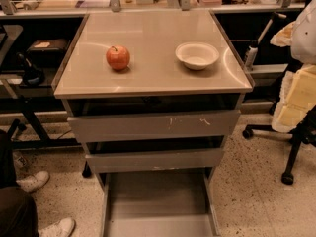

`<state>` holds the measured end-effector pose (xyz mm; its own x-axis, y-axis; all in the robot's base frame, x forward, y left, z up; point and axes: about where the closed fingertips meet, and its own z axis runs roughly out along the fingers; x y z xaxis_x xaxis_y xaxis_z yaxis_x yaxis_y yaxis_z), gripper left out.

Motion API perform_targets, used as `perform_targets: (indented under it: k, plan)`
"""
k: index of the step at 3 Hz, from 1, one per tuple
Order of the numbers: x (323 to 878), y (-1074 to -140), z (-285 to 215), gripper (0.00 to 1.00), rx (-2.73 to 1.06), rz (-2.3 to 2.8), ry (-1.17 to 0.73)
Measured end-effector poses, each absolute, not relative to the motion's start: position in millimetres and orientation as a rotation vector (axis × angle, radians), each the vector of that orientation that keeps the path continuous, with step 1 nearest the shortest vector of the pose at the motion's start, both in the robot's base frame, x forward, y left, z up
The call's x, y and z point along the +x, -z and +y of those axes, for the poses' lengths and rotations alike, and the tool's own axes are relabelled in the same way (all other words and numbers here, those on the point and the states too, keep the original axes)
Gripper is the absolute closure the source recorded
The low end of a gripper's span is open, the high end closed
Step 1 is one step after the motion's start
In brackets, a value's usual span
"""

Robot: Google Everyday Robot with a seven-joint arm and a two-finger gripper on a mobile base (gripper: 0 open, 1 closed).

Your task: Place apple into bottom drawer

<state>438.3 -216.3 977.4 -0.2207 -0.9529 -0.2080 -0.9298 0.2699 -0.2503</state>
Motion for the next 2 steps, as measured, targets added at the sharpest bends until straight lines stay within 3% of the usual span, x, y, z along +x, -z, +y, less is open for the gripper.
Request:
perform_targets:
  k: [2]
  plan:
    - [451, -982, -206, 0.0, -1.683, 2.216, 0.074]
